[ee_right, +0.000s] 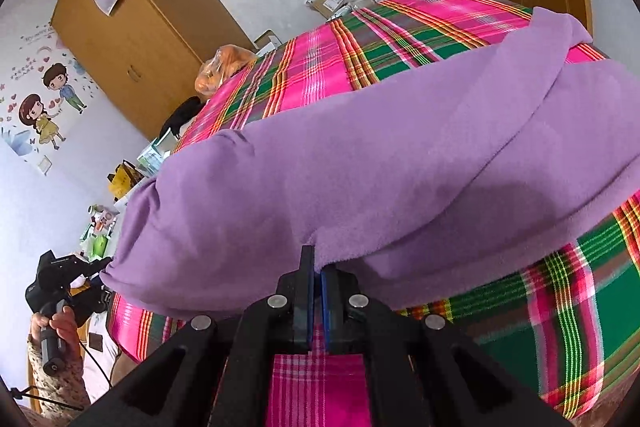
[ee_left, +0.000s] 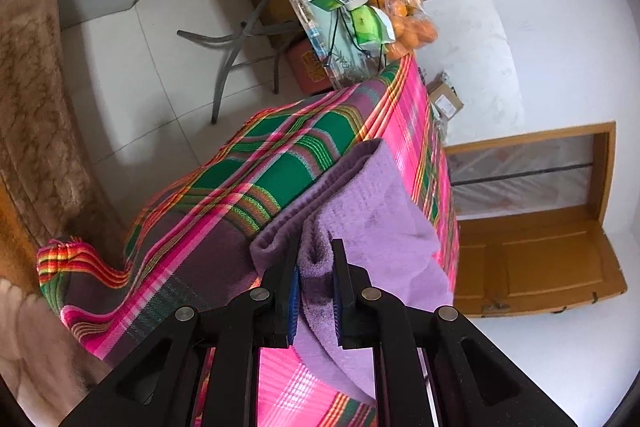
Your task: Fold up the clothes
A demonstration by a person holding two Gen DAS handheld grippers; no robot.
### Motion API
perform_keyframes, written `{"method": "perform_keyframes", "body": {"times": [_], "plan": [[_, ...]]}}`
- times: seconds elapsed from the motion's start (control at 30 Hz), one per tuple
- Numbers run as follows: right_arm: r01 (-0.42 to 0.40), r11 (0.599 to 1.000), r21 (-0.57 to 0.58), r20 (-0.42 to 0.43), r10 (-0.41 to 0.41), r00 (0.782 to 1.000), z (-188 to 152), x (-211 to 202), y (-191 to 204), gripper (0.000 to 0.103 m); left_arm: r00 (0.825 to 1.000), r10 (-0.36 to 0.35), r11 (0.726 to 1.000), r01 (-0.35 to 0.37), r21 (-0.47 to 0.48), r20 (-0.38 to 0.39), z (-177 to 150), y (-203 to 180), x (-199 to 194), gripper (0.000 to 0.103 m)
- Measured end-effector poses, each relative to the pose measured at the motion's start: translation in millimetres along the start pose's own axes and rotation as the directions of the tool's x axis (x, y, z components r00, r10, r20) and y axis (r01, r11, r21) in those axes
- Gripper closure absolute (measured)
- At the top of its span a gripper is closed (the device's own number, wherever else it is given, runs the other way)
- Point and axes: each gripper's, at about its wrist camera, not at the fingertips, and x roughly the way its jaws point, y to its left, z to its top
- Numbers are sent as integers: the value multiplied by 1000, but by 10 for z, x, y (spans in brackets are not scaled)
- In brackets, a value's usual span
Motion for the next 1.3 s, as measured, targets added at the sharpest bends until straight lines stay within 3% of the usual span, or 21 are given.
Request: {"method": "perform_keyframes", "body": {"times": [0.23,0.43,0.63,0.87,0.97,1.1,1.23,1.3], "plan": [[5,1000,9,-21,-5,1000,-31,29,-35,100,1000,2,1000,-1,-6,5,-19,48,-32,88],[22,1000,-6,-31,-22,999,-33,-2,-26,100,997,68,996,-69,49,30,-60,-51,-141,86],[77,996,-35,-12,-78,997,-47,-151,-50,98,984,140,980,-154,130,108,-123,-225,-314,84],[163,986,-21,84,-161,983,32,-541,-211,97,981,73,934,-130,334,178,-332,-749,-404,77],[214,977,20,135,-215,967,101,-735,-361,97,991,27,898,-83,432,134,-463,-1031,-261,77],[300,953,38,195,-302,933,222,-1017,-577,97,1000,-4,856,9,518,-12,-652,-1353,139,77],[400,916,42,219,-399,891,343,-1224,-825,89,989,-2,805,91,586,-151,-929,-1669,636,77],[414,909,53,205,-416,886,391,-1272,-951,85,972,5,775,144,616,-233,-1115,-1816,908,77]]}}
